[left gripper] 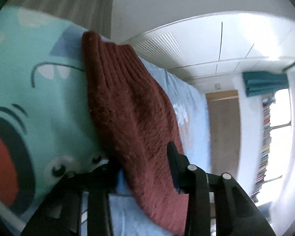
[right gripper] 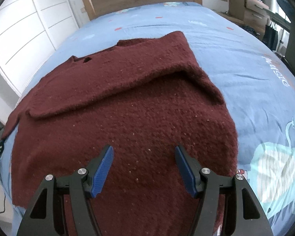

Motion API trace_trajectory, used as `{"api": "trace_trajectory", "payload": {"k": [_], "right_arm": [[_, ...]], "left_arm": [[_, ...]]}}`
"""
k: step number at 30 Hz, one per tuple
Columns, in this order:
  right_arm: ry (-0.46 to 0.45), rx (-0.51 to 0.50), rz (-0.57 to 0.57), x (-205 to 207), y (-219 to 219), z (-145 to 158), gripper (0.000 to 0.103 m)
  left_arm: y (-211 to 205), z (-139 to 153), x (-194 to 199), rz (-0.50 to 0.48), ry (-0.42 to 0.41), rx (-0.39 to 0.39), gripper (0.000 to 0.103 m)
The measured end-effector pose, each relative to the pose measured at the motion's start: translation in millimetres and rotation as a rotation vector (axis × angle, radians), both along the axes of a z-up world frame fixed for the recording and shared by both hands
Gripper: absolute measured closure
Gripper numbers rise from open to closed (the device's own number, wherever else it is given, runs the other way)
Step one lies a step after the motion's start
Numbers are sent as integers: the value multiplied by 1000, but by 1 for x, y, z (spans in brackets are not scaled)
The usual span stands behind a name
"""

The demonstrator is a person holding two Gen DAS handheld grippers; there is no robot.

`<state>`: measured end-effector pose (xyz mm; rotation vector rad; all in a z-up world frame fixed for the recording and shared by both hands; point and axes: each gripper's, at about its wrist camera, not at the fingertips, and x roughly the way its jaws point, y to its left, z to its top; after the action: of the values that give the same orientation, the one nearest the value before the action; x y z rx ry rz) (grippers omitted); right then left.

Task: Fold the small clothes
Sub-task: 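Grasp the other sleeve cuff with the left gripper, then lift the sleeve with the left gripper and fold it over the sweater body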

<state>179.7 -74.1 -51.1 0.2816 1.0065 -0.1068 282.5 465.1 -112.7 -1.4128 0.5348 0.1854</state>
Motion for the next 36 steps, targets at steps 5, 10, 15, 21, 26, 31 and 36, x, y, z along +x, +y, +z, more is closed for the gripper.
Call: {"api": "trace_trajectory", "payload": {"k": [5, 10, 15, 21, 26, 31, 36], "right_arm": [[1, -2, -9, -2, -4, 1, 36], [-3, 9, -26, -6, -8, 3, 36], [-9, 25, -35, -12, -11, 3, 36], [-15, 41, -47, -20, -18, 4, 36], [-29, 66, -64, -30, -25, 6, 36], [-36, 85, -62, -42, -30, 8, 36], [-50, 109, -66, -54, -38, 10, 36]], "left_arm": [[17, -10, 5, 28, 3, -53, 95], [13, -7, 9, 18, 6, -44, 96], [6, -7, 4, 12, -11, -48, 97], [-12, 18, 23, -25, -91, -65, 97], [-34, 44, 39, -73, -149, -87, 97], [-75, 71, 66, -157, -198, -100, 97], [-116, 95, 85, -252, -232, -108, 97]]}}
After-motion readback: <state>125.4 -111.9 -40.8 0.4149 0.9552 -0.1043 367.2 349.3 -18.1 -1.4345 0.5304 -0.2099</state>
